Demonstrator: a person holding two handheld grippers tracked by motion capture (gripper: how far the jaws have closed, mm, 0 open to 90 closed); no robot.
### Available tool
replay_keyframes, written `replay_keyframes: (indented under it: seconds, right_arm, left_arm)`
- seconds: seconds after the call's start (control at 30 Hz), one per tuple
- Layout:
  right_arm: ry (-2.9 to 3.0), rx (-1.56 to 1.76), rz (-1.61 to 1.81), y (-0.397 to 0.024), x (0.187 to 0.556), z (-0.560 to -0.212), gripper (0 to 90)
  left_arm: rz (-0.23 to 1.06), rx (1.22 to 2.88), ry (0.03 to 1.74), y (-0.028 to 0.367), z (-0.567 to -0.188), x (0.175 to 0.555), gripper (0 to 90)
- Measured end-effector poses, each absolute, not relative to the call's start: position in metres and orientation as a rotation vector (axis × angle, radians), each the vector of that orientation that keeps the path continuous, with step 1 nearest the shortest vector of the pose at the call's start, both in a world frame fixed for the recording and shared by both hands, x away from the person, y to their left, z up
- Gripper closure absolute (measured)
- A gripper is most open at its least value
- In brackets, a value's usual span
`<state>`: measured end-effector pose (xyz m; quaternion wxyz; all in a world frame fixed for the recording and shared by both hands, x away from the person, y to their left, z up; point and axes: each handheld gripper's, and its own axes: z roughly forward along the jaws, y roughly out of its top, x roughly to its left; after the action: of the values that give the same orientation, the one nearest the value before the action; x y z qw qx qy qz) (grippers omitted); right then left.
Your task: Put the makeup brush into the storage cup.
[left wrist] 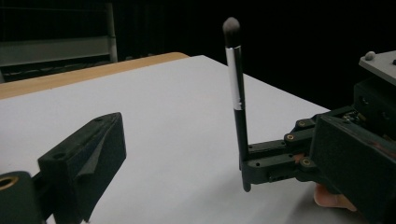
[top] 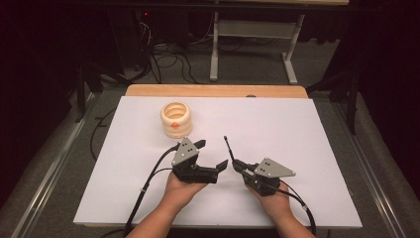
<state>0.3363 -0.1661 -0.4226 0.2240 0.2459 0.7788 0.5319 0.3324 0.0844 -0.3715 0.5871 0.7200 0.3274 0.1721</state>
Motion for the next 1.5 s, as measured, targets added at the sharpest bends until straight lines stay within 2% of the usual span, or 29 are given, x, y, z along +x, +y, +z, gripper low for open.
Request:
replay_keyframes:
  seconds: [0.37, 0.7, 0.97, 1.17, 1.5]
  right_arm:
    - [2.142, 0.643, 1.504, -0.155, 0.331, -0.422, 86.0]
    - [2.15, 0.648, 1.592, -0.145, 0.325, -0.421, 86.0]
    - [2.154, 0.675, 1.621, -0.142, 0.323, -0.421, 86.0]
    - [2.158, 0.667, 1.629, -0.14, 0.323, -0.423, 86.0]
    - [2.178, 0.678, 1.619, -0.139, 0.322, -0.423, 86.0]
  left_arm:
    - [0.364, 1.663, 0.738, 0.088, -0.369, 0.323, 5.3]
    - [0.35, 1.629, 0.745, 0.096, -0.371, 0.322, 10.9]
    - [0.331, 1.601, 0.744, 0.102, -0.373, 0.323, 19.9]
    - [0.328, 1.599, 0.729, 0.101, -0.376, 0.322, 33.7]
    - [0.309, 1.581, 0.725, 0.102, -0.378, 0.322, 48.4]
